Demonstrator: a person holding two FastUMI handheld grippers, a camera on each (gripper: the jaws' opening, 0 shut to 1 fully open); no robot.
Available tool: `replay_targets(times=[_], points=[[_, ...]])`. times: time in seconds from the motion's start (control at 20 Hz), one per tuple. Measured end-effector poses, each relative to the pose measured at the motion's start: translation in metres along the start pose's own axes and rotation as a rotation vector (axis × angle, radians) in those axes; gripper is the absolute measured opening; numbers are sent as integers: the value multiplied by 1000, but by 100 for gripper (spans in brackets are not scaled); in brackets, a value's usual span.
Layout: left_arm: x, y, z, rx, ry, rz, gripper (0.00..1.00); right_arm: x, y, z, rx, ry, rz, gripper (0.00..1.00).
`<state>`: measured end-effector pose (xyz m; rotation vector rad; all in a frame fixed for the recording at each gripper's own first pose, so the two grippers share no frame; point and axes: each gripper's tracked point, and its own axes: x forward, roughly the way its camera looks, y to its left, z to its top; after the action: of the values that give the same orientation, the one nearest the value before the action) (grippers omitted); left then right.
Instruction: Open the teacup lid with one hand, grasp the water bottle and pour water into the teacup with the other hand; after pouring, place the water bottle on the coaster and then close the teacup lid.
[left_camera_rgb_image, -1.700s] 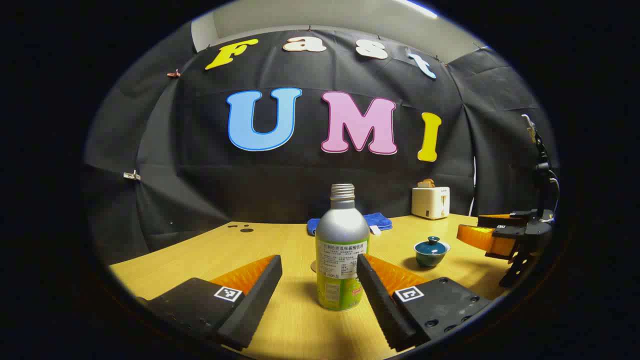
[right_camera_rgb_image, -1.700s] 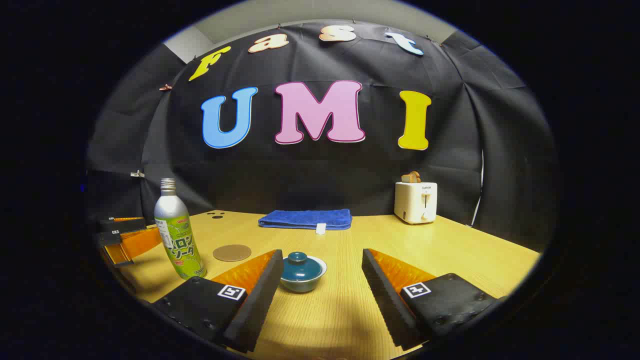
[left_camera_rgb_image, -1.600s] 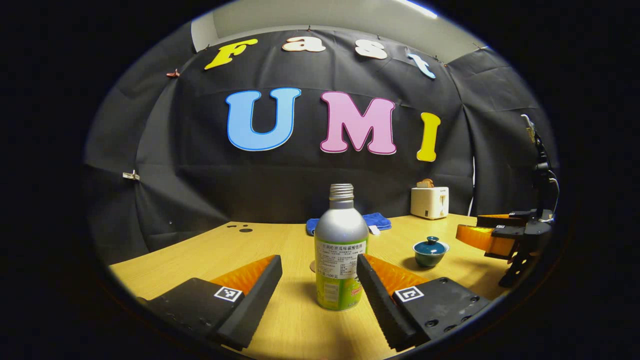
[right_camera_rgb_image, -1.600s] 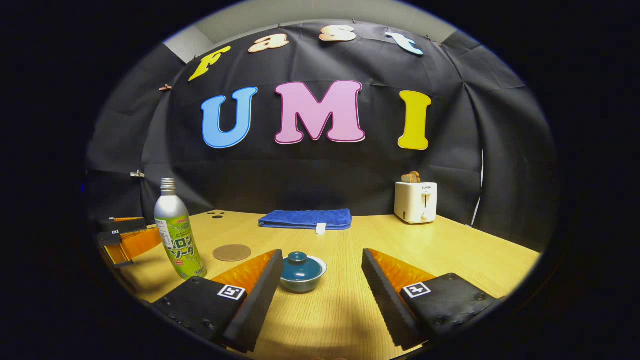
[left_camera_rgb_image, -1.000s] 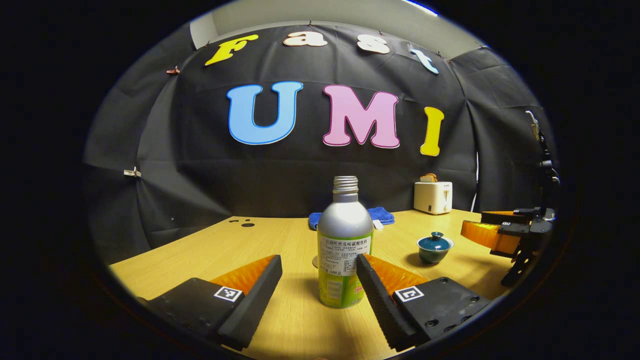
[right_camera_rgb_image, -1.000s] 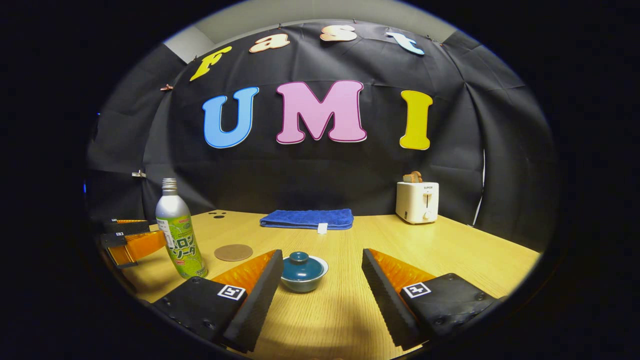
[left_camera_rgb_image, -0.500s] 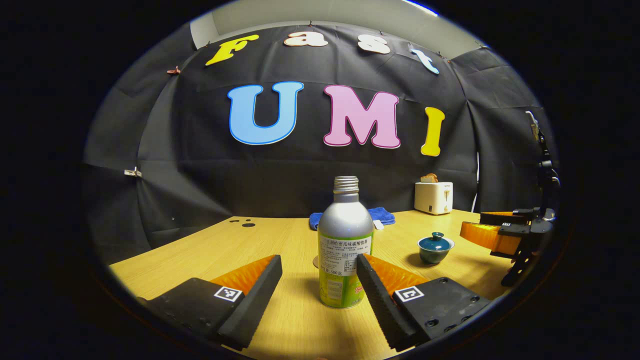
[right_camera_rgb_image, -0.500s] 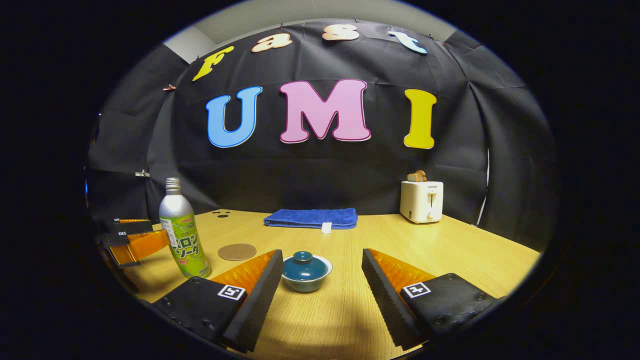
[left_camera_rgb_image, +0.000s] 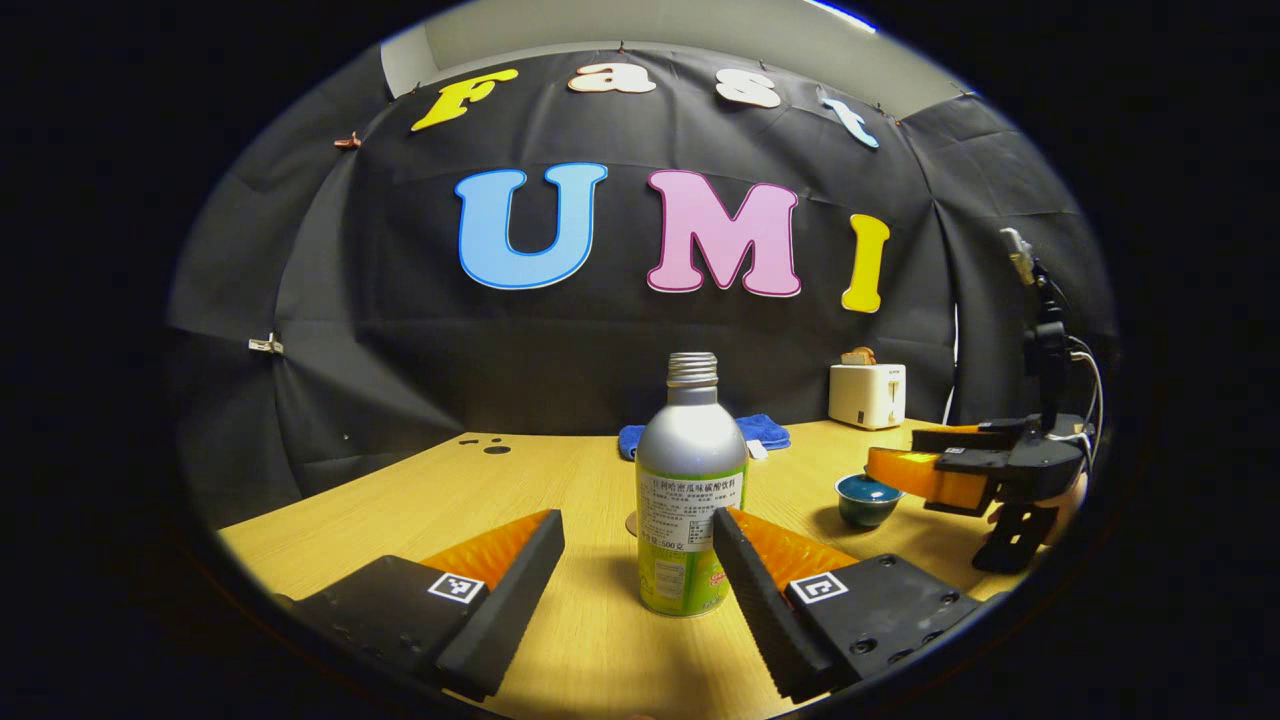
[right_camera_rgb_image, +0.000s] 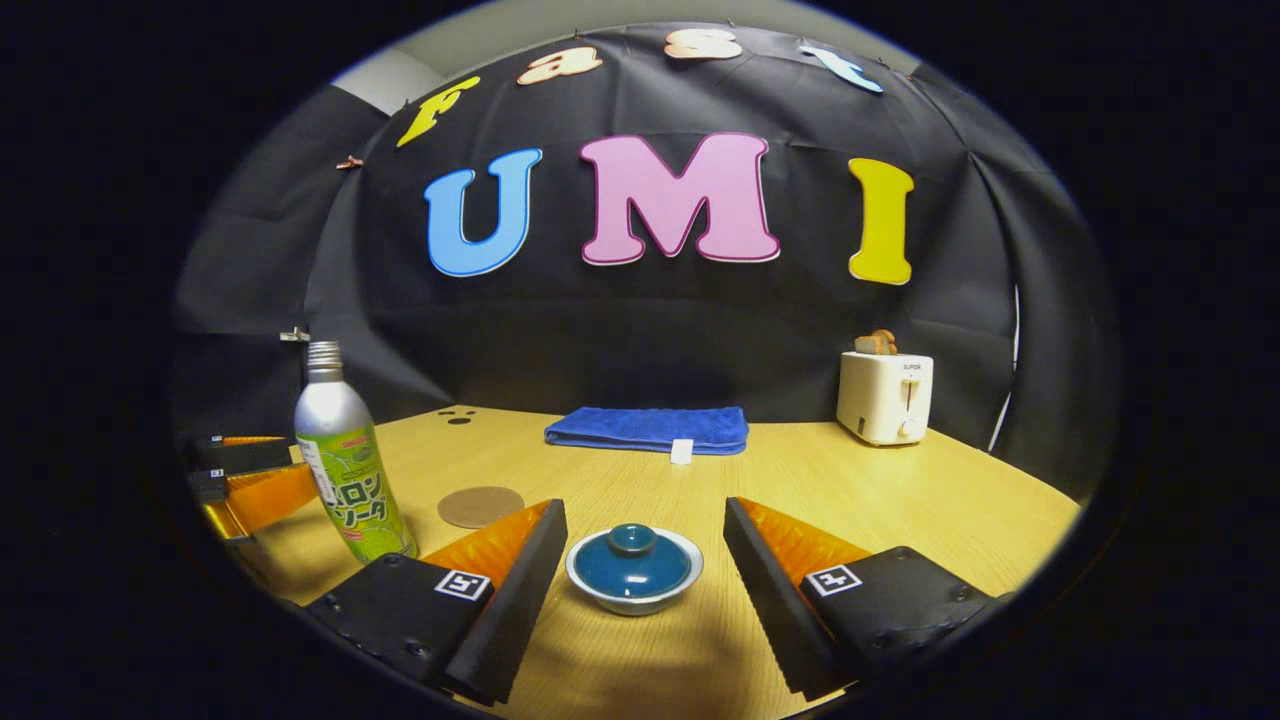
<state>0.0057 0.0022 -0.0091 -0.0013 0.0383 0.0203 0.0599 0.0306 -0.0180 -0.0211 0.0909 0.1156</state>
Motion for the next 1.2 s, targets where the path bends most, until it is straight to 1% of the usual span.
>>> replay_targets(times=[0.05,0.2,0.3,0.35,0.45,0.5,0.6,0.65,0.75,0.8,0.9,0.95,1.0,1.05,1.1,1.15,1.2], points=[[0,0,-1,0,0,0,95,6,-1,-3,-1,24,1,98],[-1,0,0,0,0,0,95,18,0,-10,5,79,0,88],[0,0,0,0,1,0,95,23,3,-11,-3,95,9,83],[0,0,0,0,0,0,95,25,3,-13,-12,102,11,83],[-1,0,0,0,0,0,95,27,5,-13,-25,111,14,74],[-1,-1,0,-1,1,0,95,28,5,-15,-30,120,13,67],[-1,-1,0,-1,1,1,95,30,6,-16,-34,134,15,61],[0,0,-1,-1,1,1,95,30,6,-18,-37,144,17,53],[0,-1,0,0,1,1,95,29,9,-17,-44,149,28,53],[-1,-1,0,-1,1,1,95,30,10,-17,-50,148,28,45],[-1,-1,0,-1,1,1,95,29,10,-16,-56,142,27,44],[-1,-1,-1,-1,1,1,95,28,10,-16,-54,142,28,40],[-1,-1,0,-1,0,1,95,29,12,-16,-52,141,42,33],[-1,-1,-1,-1,0,1,95,28,13,-16,-49,142,49,32],[0,-1,0,-1,0,1,95,29,14,-16,-45,139,58,28],[0,-1,-1,-1,0,1,95,27,13,-15,-39,137,62,30],[0,-1,0,0,1,3,95,26,13,-15,-32,138,66,27]])
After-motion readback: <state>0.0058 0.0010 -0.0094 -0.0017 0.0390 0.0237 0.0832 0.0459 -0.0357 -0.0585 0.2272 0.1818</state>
